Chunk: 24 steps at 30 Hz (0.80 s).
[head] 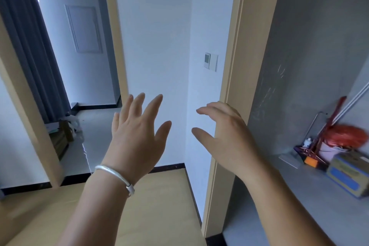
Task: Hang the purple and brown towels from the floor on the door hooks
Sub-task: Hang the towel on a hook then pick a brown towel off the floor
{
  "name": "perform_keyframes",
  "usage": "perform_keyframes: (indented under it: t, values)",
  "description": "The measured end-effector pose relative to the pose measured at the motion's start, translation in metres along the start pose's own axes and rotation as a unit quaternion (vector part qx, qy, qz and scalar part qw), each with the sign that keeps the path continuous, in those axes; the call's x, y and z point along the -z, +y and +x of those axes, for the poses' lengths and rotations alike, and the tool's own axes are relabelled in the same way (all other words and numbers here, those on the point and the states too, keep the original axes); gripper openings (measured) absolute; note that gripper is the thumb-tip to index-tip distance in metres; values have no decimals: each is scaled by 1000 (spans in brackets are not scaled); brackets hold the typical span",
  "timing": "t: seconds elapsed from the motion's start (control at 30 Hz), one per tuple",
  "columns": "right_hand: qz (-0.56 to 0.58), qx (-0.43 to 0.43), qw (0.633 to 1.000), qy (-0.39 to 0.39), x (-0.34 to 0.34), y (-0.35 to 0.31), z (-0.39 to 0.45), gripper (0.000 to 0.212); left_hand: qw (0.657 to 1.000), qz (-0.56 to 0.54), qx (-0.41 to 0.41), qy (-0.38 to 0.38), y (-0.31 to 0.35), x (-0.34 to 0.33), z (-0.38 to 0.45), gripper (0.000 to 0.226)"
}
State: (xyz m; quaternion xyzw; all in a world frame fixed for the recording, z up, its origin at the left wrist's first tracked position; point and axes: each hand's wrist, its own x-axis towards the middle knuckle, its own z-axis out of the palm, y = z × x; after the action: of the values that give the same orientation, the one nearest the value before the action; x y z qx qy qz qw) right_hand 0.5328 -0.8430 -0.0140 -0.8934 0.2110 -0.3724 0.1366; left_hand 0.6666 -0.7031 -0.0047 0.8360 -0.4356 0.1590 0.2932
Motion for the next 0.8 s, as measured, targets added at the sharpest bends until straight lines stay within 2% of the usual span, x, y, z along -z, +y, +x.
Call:
perform_keyframes:
  t: [0.2,0.43,0.63,0.8]
  values:
    - [18,10,1000,-13,-15,65,74,40,1000,17,11,3,16,-50,79,61]
    - [28,22,999,-35,-51,108,141,40,999,29,32,5,-3,-89,146,62]
    - [24,24,998,-46,-110,124,201,41,999,22,41,-1,-50,-120,203,61]
    - [10,44,998,-46,-183,116,267,40,999,15,49,8,-124,-137,260,61]
